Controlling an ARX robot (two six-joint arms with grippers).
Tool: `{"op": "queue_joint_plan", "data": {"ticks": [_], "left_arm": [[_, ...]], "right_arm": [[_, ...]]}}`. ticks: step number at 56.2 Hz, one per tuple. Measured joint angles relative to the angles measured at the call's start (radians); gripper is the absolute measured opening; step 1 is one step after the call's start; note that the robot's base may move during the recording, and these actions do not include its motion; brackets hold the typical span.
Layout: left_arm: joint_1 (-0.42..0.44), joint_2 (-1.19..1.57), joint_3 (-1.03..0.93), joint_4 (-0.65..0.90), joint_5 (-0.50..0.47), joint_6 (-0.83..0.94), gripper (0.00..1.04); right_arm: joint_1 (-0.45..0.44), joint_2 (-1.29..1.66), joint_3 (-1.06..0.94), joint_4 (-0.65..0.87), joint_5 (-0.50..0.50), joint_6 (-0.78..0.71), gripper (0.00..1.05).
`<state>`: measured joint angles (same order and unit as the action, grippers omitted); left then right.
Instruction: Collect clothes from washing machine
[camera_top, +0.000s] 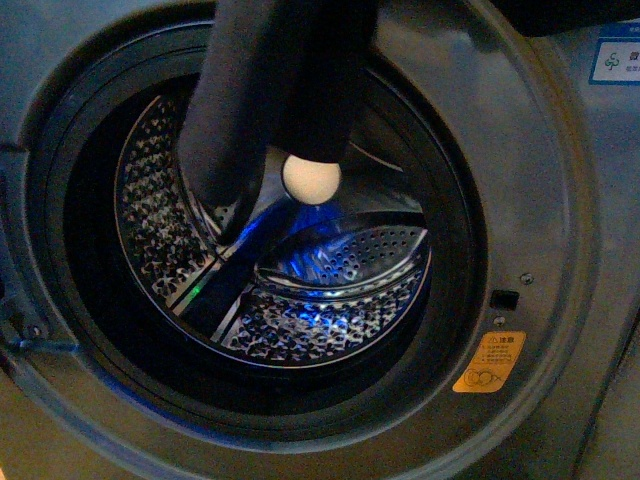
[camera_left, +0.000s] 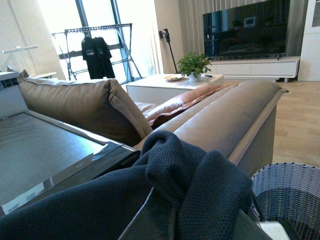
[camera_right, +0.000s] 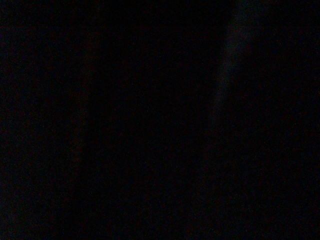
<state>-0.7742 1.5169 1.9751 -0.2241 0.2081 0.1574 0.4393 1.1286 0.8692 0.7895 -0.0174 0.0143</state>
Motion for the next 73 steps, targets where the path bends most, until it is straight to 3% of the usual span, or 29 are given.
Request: {"op": "queue_joint_plan", "data": {"ticks": [17,23,36,44,51,63,73], "left_arm": [[0.0,0.0,0.0,0.0,0.0,0.0,0.07],[0.0,0.0,0.0,0.0,0.0,0.0,0.07],[-0.001,0.0,0.007,0.0,0.007,0.0,0.53],[-0.001,0.0,0.008,0.0,0.008,0.0,0.83],[-0.001,0.0,0.008,0.0,0.008,0.0,0.99],[-0.001,0.0,0.008,0.0,0.008,-0.001,0.98],[-0.001,0.0,0.008,0.0,0.008,-0.001,0.98]], "right_arm": [[0.039,0.012,0.001,0.027,0.033,-0.028,0.97],[0.04,0.024,0.001,0.053,0.083,-0.029,0.83],[-0.007,0.023,-0.005,0.114,0.103,-0.014,0.39],[-0.101,0.009,-0.004,0.146,0.106,0.021,0.12],[-0.174,-0.016,-0.004,0.162,0.098,0.043,0.08],[-0.348,-0.079,0.0,0.194,0.046,0.091,0.08],[-0.554,-0.135,0.0,0.199,-0.051,0.168,0.08]]}}
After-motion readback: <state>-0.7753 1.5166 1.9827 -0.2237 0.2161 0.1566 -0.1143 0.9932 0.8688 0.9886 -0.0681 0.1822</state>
